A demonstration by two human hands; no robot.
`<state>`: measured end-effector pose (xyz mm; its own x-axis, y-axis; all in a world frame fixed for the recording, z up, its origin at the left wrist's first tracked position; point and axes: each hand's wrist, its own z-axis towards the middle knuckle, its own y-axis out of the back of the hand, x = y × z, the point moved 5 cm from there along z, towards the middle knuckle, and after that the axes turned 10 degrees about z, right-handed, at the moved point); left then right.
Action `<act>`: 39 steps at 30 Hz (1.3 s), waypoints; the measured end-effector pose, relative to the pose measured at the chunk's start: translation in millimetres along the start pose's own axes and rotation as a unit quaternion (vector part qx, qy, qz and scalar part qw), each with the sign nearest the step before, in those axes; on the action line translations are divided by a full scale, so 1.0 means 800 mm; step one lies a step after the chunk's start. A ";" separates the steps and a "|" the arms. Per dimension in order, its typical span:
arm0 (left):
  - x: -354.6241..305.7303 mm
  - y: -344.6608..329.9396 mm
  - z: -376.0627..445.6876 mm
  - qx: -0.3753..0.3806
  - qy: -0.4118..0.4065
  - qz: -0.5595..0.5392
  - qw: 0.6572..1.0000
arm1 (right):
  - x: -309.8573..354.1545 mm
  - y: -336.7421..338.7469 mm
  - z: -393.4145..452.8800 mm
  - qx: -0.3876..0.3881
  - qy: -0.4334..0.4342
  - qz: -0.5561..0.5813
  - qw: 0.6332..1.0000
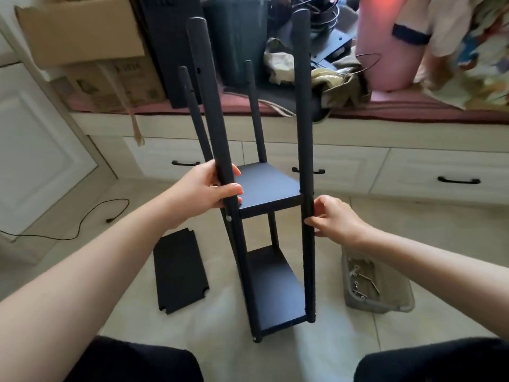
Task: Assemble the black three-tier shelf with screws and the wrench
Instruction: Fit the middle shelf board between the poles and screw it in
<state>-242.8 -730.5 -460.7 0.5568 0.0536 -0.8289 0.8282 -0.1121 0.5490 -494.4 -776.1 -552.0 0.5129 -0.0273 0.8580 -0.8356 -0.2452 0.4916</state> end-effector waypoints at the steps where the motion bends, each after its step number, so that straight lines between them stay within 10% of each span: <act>1: -0.002 -0.006 0.000 0.006 -0.006 0.006 1.000 | -0.005 0.001 -0.006 0.003 -0.008 0.003 1.000; 13: 0.048 -0.031 -0.048 -0.024 0.002 0.107 0.994 | -0.015 -0.033 -0.040 0.108 -0.009 -0.136 0.985; 30: 0.078 -0.054 -0.058 -0.121 0.090 0.255 0.955 | 0.036 -0.014 -0.054 0.040 0.071 -0.070 0.994; 34: 0.081 -0.090 -0.073 0.018 0.224 0.193 0.955 | 0.047 -0.004 -0.055 0.038 0.088 -0.050 0.994; 39: 0.027 -0.137 -0.074 -0.083 -0.029 0.278 0.956 | 0.055 -0.003 -0.056 0.055 0.092 -0.062 0.992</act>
<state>-318.2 -657.9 -532.4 0.9139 -0.0240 -0.4051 0.4058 0.0513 0.9125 -478.8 -733.0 -509.0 0.5577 0.1857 0.8090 -0.7362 -0.3395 0.5854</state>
